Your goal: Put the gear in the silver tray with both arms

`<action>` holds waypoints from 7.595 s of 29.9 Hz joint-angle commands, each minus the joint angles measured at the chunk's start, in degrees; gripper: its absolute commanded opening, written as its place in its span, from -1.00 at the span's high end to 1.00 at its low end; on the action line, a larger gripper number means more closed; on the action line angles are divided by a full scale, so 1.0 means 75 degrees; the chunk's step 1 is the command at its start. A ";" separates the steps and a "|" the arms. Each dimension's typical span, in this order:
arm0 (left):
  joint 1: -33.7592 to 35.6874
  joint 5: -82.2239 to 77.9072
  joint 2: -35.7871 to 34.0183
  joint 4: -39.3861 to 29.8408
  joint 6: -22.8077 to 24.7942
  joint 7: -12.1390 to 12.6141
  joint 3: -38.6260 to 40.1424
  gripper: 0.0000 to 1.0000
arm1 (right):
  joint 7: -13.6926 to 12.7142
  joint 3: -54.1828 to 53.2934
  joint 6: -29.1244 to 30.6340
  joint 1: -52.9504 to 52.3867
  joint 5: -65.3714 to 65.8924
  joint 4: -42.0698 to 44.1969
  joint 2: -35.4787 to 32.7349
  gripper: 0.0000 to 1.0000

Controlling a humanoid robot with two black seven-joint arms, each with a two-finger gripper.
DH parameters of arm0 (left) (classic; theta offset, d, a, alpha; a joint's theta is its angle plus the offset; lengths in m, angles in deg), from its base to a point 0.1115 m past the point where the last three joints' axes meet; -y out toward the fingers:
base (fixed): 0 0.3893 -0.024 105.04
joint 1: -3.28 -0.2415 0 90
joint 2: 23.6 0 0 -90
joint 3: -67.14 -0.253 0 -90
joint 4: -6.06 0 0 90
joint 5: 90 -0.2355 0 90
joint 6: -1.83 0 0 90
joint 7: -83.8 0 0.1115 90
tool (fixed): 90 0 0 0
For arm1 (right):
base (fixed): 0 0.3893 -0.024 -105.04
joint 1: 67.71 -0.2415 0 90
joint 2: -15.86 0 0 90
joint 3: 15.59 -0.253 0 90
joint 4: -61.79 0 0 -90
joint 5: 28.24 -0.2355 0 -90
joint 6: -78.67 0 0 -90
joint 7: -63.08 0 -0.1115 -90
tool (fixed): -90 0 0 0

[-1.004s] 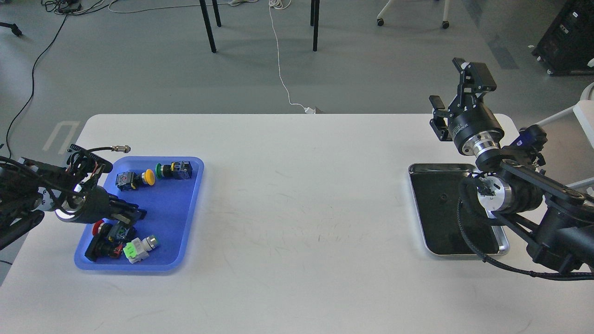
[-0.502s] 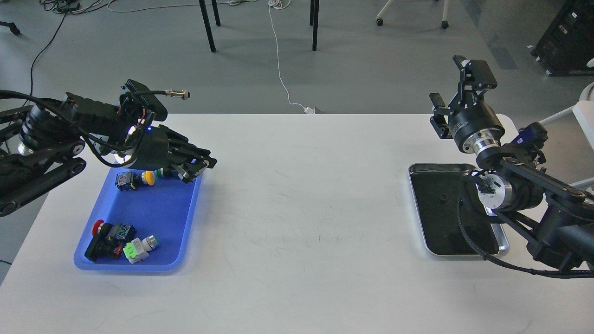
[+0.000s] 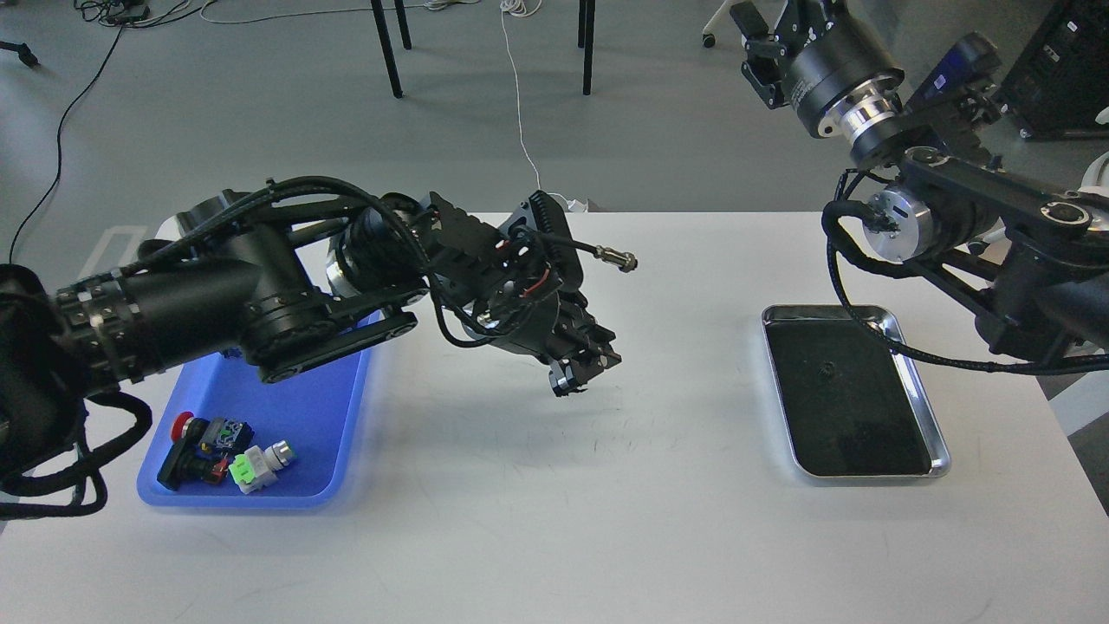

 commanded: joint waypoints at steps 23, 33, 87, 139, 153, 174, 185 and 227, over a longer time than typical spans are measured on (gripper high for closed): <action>0.0074 0.0368 0.1229 0.2062 -0.0001 0.0002 -0.1561 0.69 | 0.0001 0.0266 -0.0027 0.0241 0.0012 0.0035 0.0086 -0.97; -0.0090 0.0368 0.1229 0.1992 -0.0001 0.0002 -0.1654 0.69 | 0.0001 0.0278 -0.0027 0.0288 0.0012 0.0035 0.0028 -0.97; -0.3778 0.8546 -0.2250 -0.0819 -0.0921 0.0002 0.3335 -0.95 | 0.0001 0.0266 0.1801 0.2585 0.3757 -0.0573 -0.2480 -0.97; -0.6641 1.0400 -0.2322 -0.1606 -0.0863 0.0002 0.7041 -0.96 | 0.0001 0.7695 0.0535 -0.1376 0.9902 0.1323 0.3097 -0.96; -0.6641 1.0400 -0.2298 -0.1606 -0.0840 0.0002 0.7029 -0.96 | 0.0001 0.7790 0.0254 -0.0990 0.9832 0.1593 0.3262 -0.73; -0.6618 1.0400 -0.2286 -0.1606 -0.0839 0.0002 0.7029 -0.96 | 0.0001 0.7802 0.0183 -0.0861 0.9820 0.1851 0.3332 0.18; -0.6618 1.0400 -0.2286 -0.1606 -0.0839 0.0002 0.7029 -0.96 | 0.0001 0.7825 0.0195 -0.0826 0.9820 0.1863 0.3274 0.53; -0.6500 1.0435 -0.2017 -0.1606 -0.0839 0.0002 0.6924 -0.96 | 0.0001 0.7064 0.0043 -0.0404 1.1027 -0.0258 -0.2832 0.57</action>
